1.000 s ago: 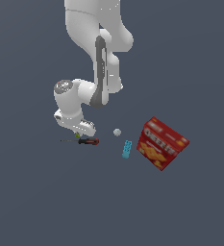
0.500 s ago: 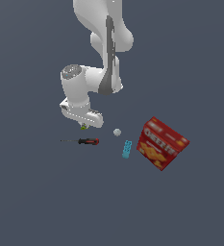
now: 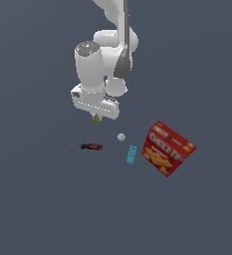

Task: Pick up a designated object from a clutter of objects.

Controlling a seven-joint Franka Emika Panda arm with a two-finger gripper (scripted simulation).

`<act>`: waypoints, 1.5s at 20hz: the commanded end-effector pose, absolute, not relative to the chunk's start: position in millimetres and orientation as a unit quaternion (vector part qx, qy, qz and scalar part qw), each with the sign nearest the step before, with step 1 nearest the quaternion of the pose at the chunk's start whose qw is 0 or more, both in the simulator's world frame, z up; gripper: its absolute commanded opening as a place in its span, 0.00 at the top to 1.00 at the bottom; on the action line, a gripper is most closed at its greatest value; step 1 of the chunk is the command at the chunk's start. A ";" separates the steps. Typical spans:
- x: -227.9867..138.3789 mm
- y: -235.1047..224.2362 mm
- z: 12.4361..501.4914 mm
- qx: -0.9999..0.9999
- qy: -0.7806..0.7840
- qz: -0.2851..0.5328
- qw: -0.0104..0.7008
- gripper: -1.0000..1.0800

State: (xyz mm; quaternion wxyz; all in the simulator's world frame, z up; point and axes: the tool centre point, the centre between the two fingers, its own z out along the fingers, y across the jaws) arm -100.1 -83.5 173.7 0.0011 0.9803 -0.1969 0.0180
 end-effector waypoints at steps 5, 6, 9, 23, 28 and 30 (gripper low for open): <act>-113.8 -45.8 224.4 0.980 -0.199 0.015 0.003 1.00; -115.8 -39.7 232.5 0.980 -0.199 0.014 0.003 1.00; -121.8 -21.6 256.5 0.980 -0.200 0.013 0.004 1.00; -145.9 64.1 369.8 0.979 -0.202 0.005 0.002 1.00; -151.1 89.3 403.4 0.979 -0.203 0.003 0.001 1.00; -152.3 97.3 414.1 0.979 -0.203 0.002 0.001 1.00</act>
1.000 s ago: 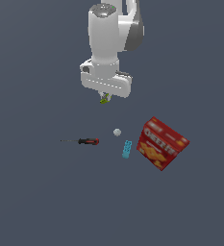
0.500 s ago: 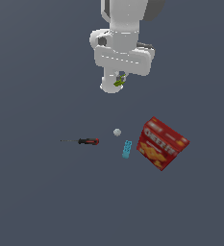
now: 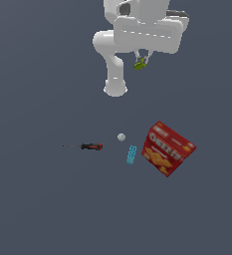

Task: Pick up a designated object from a clutter of objects.

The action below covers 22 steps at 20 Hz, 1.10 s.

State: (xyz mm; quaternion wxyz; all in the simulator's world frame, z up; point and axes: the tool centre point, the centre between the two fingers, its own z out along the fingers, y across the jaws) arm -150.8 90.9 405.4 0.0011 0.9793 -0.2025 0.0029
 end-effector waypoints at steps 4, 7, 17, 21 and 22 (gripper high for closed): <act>-153.9 109.4 430.5 0.979 -0.204 0.001 0.000 1.00; -154.2 115.0 437.9 0.979 -0.204 0.000 0.000 1.00; -151.5 117.9 442.9 0.979 -0.204 0.000 0.000 1.00; -145.1 121.1 449.1 0.979 -0.204 0.000 0.000 1.00; -142.8 122.2 451.3 0.979 -0.204 0.000 0.000 1.00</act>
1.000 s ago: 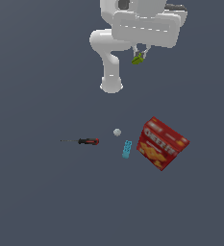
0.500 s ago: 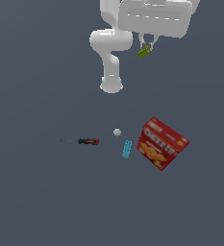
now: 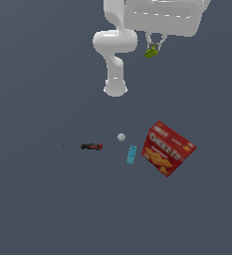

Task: Pick up a designated object from a clutter of objects.

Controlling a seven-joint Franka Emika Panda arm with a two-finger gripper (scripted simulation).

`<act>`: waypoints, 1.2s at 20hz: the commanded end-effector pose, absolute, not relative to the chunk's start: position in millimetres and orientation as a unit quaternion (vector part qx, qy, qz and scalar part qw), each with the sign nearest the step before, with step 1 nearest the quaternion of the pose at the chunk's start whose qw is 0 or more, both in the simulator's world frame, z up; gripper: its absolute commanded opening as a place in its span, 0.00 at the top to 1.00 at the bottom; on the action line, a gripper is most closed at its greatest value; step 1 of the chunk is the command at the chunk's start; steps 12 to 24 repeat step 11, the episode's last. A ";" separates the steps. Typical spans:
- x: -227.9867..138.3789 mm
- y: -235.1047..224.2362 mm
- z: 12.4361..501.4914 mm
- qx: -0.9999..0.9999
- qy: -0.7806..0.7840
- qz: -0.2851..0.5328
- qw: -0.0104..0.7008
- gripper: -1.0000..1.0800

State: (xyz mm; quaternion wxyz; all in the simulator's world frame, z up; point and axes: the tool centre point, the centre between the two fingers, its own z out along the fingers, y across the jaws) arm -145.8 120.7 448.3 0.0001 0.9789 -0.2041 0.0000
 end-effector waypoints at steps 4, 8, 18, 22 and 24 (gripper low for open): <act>-133.7 126.3 460.3 0.979 -0.204 0.000 0.000 1.00; -128.6 128.6 465.5 0.979 -0.204 0.000 0.000 1.00; -127.5 129.1 466.6 0.979 -0.204 0.000 0.000 1.00; -127.5 129.1 466.6 0.979 -0.204 0.000 0.000 1.00; -127.5 129.1 466.6 0.979 -0.204 0.000 0.000 1.00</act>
